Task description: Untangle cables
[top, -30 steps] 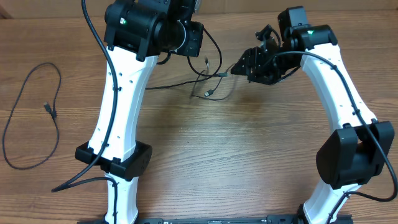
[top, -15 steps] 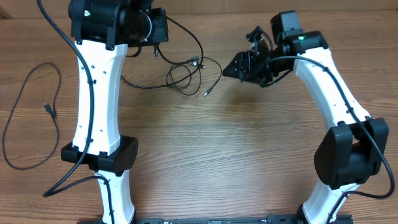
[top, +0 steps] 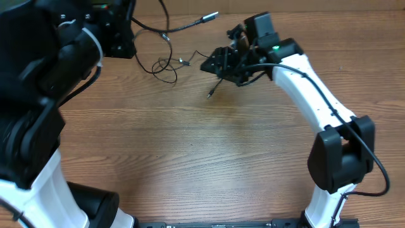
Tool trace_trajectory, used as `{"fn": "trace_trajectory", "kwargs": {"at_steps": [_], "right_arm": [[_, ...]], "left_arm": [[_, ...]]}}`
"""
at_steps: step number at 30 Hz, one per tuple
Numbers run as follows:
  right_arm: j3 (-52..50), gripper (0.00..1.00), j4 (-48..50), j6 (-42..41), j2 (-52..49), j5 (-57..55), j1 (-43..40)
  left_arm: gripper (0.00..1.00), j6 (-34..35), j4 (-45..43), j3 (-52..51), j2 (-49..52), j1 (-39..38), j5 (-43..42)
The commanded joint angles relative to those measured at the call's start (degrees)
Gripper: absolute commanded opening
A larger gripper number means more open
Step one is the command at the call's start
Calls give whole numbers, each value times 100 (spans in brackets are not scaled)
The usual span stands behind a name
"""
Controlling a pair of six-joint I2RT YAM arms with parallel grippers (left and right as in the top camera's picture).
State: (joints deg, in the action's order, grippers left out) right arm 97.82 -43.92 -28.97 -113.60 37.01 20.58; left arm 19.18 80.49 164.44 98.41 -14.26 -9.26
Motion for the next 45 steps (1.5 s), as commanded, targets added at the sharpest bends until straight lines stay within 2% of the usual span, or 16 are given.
{"fn": "trace_trajectory", "kwargs": {"at_steps": [1, 5, 9, 19, 28, 33, 34, 35, 36, 41, 42, 45], "right_arm": [[-4, 65, 299, -640, -221, -55, 361], [-4, 65, 509, -745, -243, -498, 691], [-4, 65, 586, -1207, -249, -940, 739], [-4, 65, 1231, -2350, -1080, -791, 769], [-4, 61, 1432, -2190, -1779, -1045, 968], [-4, 44, 2295, -2028, -2009, -1045, 1102], [-4, 36, 2378, -1899, -2006, -1049, 1123], [11, 18, 2452, -1598, -2004, -1047, 1128], [61, 4, 2380, -1355, -2000, -1045, 1126], [463, 4, 1143, -514, -1639, -1097, 573], [560, 4, 656, -59, -1333, -1147, 260], [708, 4, -334, 610, -651, -1152, -492]], "left_arm": [[4, 186, -271, 2, -7, 20, -66], [4, 428, -706, 2, -153, 160, -70], [4, 643, -813, 2, -289, 280, -72], [4, 662, -706, -2, -308, 278, -85], [4, 658, -396, -4, -308, 280, 227], [4, 658, -417, -2, -382, 280, 273], [4, 658, -396, -2, -409, 280, 345], [4, 662, -282, -2, -463, 280, 555], [4, 660, -166, -2, -503, 280, 743], [4, 660, 354, -4, -522, 280, 1738], [4, 660, 435, -4, -496, 280, 2116], [4, 660, 476, -4, -417, 387, 2820]]}}
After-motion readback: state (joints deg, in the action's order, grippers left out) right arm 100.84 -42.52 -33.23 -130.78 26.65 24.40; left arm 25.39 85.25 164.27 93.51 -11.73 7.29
